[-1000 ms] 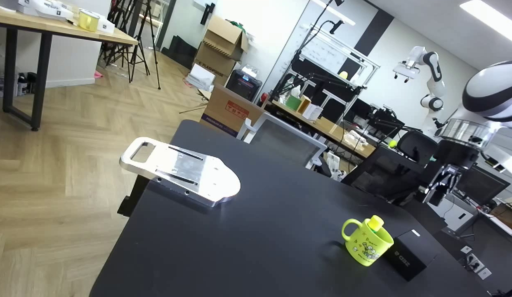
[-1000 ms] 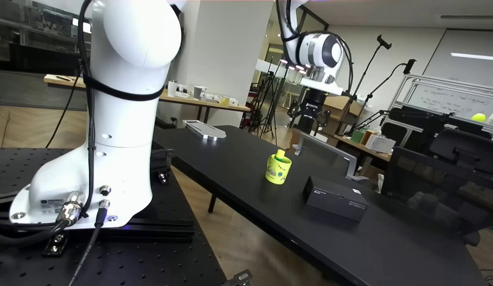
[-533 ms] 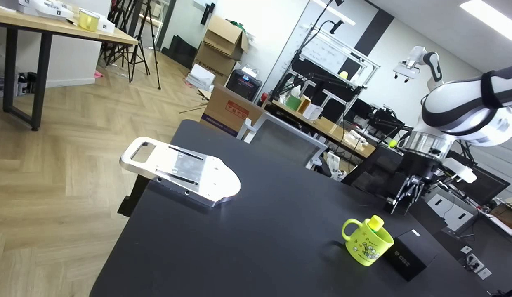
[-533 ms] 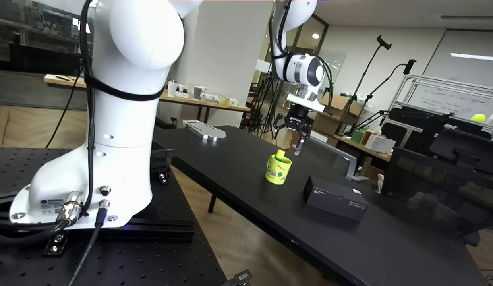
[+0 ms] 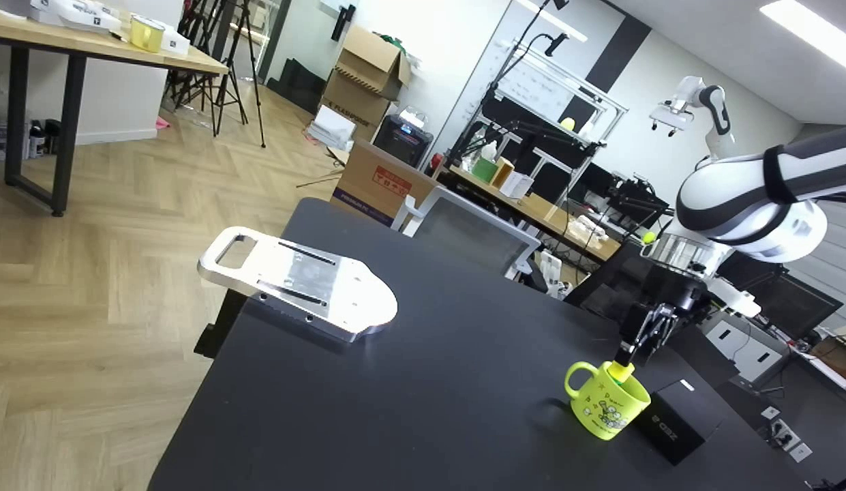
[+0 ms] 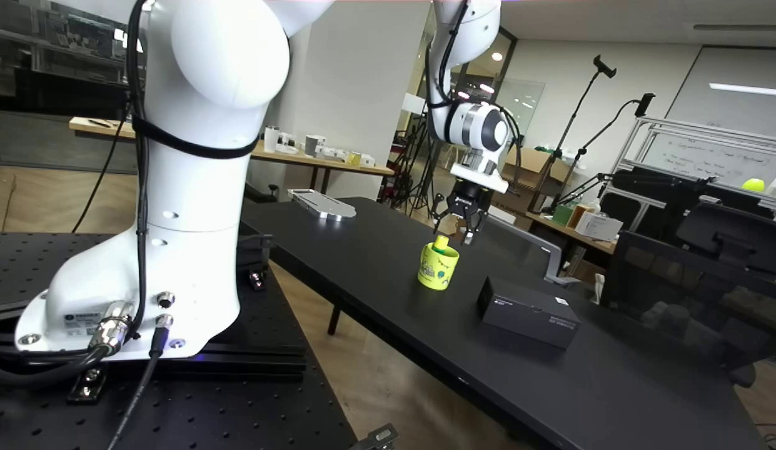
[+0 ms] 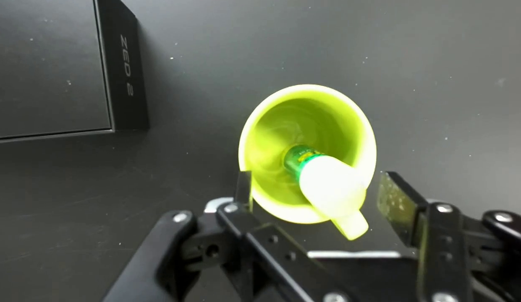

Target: Pick the object in the yellow cup and place it on the bottom of the table

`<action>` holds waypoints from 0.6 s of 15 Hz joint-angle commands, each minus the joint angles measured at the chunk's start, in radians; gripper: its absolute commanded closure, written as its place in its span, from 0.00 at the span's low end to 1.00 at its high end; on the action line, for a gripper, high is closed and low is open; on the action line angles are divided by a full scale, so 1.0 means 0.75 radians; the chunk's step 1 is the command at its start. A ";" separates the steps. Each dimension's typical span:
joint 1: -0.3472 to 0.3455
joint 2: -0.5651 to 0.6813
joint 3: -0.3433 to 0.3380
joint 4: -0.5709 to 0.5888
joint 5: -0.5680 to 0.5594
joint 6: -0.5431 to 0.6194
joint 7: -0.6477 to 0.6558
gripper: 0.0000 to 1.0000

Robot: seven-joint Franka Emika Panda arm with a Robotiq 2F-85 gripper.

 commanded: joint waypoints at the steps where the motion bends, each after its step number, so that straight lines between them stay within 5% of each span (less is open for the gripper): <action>1: -0.026 0.028 0.017 0.050 0.022 -0.019 -0.017 0.51; 7: -0.084 0.024 0.036 0.098 0.171 -0.176 -0.041 0.92; 9: -0.098 0.005 0.036 0.114 0.212 -0.231 -0.047 0.92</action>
